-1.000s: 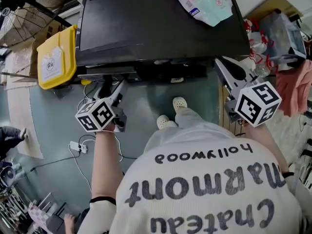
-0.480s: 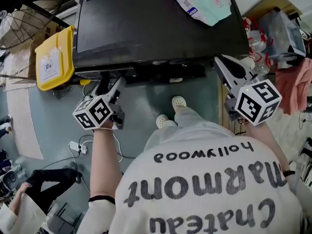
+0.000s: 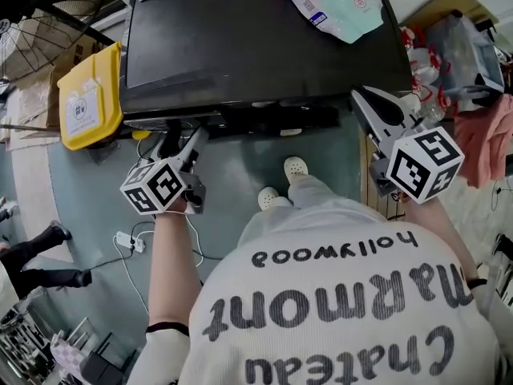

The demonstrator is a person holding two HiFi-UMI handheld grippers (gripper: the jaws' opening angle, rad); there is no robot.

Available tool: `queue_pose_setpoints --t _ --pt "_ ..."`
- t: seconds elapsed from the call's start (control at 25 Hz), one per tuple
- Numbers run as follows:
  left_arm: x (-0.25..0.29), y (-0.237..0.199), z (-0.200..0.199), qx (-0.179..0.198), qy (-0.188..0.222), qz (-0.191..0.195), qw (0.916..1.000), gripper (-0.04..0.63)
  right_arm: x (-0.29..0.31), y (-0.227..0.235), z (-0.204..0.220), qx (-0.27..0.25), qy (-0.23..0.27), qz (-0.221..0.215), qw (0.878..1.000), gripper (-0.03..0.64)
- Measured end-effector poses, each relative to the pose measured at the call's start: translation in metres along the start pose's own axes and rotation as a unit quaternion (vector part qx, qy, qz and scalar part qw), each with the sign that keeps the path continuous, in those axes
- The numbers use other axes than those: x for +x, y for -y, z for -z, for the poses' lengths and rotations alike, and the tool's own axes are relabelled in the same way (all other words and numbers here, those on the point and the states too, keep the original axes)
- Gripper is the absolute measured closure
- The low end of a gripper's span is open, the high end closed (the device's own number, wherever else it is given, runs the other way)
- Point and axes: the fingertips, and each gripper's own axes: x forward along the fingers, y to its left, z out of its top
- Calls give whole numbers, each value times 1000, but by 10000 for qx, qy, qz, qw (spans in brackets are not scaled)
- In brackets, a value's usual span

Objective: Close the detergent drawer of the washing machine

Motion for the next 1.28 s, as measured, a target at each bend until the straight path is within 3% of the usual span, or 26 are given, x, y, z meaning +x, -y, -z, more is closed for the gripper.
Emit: queue_pose_setpoints --t 0.84,1.04,1.2,1.28 --pt "2 -2 0 -17 67 23 10000 224 -2 -13 -3 -67 75 -31 9999 586" --pt "-13 -5 -6 -268 418 64 9987 221 -5 -28 0 -61 101 -104 9999 586" --pt "-31 7 -8 -230 724 155 9970 228 -6 -47 8 26 87 -205 9997 586" --pt "-42 20 -8 -159 875 310 9956 301 -4 -61 16 153 39 -314 9994 586"
